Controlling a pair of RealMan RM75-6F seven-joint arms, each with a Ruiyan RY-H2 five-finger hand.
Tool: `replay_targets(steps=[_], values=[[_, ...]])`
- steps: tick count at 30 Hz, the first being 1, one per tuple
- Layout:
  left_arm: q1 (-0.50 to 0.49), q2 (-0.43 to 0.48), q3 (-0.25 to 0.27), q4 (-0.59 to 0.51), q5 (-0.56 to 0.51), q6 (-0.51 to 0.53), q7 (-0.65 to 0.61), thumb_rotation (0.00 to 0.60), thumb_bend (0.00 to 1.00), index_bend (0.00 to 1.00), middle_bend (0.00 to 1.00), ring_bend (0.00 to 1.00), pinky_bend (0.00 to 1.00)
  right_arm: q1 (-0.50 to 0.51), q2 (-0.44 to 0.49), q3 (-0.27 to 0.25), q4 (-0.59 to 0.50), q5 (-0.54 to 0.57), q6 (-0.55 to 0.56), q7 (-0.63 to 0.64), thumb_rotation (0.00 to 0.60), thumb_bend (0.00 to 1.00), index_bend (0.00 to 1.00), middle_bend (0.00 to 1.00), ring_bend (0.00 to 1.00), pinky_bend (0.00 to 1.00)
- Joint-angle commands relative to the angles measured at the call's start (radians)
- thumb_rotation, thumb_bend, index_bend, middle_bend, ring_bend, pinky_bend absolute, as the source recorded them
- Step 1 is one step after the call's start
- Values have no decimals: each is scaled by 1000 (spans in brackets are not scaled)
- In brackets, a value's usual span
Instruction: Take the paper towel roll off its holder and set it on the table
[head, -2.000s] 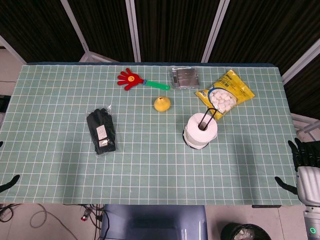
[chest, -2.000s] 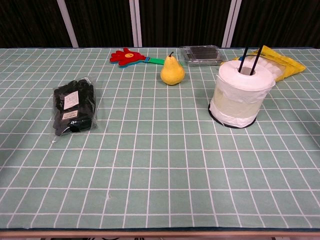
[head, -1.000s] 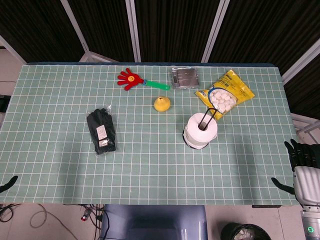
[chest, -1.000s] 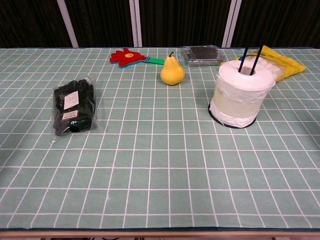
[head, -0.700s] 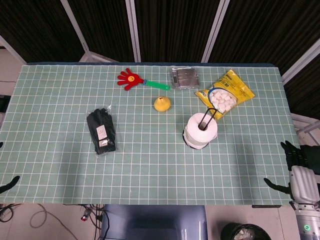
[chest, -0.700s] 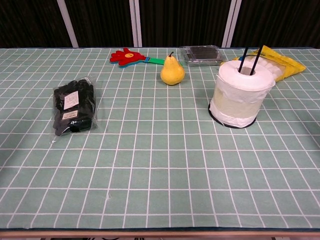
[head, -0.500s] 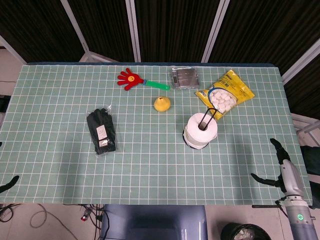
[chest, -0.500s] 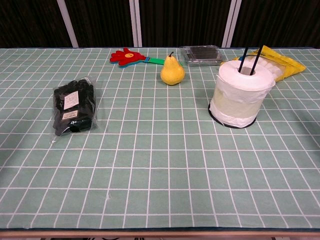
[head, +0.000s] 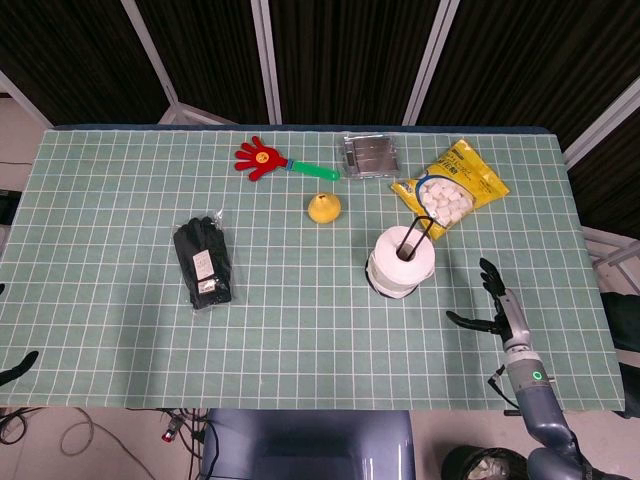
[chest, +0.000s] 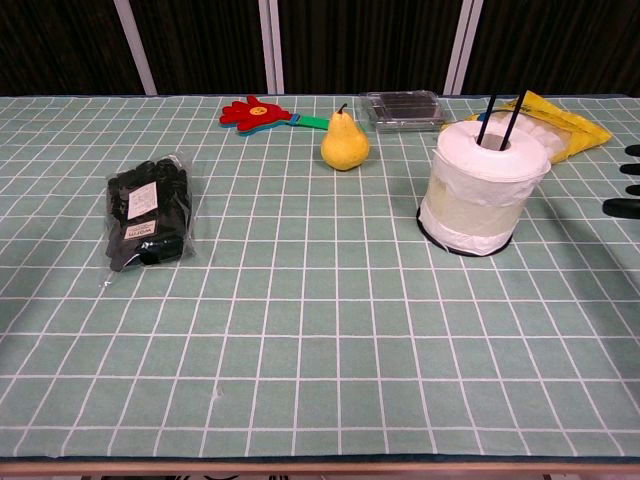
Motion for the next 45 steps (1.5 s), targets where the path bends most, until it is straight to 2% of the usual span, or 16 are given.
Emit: replay_targets(steps=[1, 12, 19, 29, 45], values=[[-1, -2, -1, 1, -2, -1, 5, 600, 116, 124, 0, 0, 0, 24, -75, 15, 58, 14, 22, -33, 600, 0, 0, 0, 0, 0], [-4, -5, -2, 2, -6, -5, 11, 600, 116, 124, 0, 0, 0, 54, -245, 30, 184, 11, 98, -111, 600, 0, 0, 0, 0, 0], [-6, -8, -2, 4, -10, -10, 18, 600, 116, 124, 0, 0, 0, 83, -330, 51, 270, 28, 90, -134, 600, 0, 0, 0, 0, 0], [-9, -11, -3, 5, -20, -15, 28, 600, 116, 124, 0, 0, 0, 128, -385, 98, 316, 45, 69, -169, 600, 0, 0, 0, 0, 0], [-9, -9, -6, 5, -30, -17, 27, 600, 116, 124, 0, 0, 0, 205, -427, 176, 345, 144, 11, -285, 600, 0, 0, 0, 0, 0]])
